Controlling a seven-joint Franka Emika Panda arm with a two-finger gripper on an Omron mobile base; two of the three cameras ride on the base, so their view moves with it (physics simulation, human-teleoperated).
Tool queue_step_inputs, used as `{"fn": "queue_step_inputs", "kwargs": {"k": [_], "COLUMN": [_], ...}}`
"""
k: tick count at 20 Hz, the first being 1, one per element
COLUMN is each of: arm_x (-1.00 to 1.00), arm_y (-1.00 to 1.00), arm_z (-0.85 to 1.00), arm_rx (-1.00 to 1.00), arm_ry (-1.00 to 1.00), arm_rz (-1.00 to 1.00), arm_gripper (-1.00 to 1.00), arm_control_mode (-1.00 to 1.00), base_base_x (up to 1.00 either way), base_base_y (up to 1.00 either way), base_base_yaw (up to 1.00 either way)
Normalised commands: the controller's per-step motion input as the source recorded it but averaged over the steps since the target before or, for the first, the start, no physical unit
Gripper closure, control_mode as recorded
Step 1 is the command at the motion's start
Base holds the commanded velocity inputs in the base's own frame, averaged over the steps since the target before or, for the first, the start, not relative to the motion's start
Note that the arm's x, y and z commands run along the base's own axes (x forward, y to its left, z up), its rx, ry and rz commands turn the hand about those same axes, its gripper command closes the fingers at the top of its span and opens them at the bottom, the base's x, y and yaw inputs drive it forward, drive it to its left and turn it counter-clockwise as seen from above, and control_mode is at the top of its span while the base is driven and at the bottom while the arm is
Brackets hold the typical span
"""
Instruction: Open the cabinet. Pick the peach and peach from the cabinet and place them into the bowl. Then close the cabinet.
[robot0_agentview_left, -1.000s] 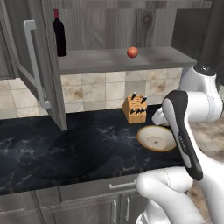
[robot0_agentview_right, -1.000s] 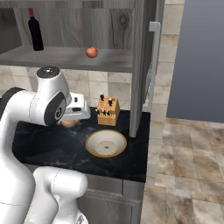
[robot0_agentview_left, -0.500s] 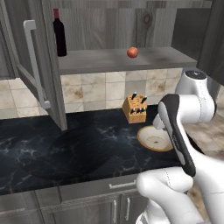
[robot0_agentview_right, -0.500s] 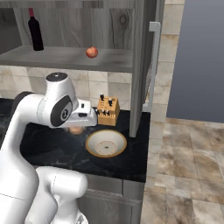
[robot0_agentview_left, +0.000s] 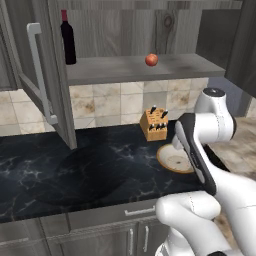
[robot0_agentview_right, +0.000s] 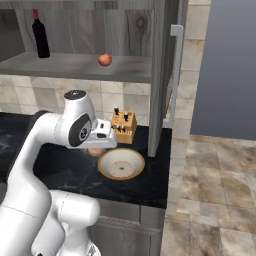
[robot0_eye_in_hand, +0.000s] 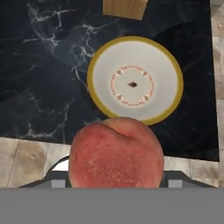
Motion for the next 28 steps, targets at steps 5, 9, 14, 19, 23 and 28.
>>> {"fn": "queue_step_inputs", "kwargs": {"k": [5, 9, 14, 19, 23, 28], "arm_x": [0.38, 0.4, 0.36, 0.27, 0.19, 0.2], "arm_y": [-0.12, -0.16, -0.1, -0.08, -0.09, -0.06], "arm_z": [-0.35, -0.34, -0.32, -0.29, -0.25, -0.26], "arm_rx": [0.0, 0.0, 0.0, 0.0, 0.0, 0.0], "arm_ry": [0.0, 0.0, 0.01, 0.02, 0.02, 0.02], "arm_rz": [-0.05, -0.05, -0.05, -0.04, -0.04, -0.04], "arm_gripper": [1.0, 1.0, 1.0, 1.0, 1.0, 1.0], "arm_control_mode": [-1.0, -1.0, -1.0, -1.0, -1.0, -1.0], "base_base_x": [0.0, 0.0, 0.0, 0.0, 0.0, 0.0], "base_base_y": [0.0, 0.0, 0.0, 0.0, 0.0, 0.0], "base_base_yaw": [0.0, 0.0, 0.0, 0.0, 0.0, 0.0]}}
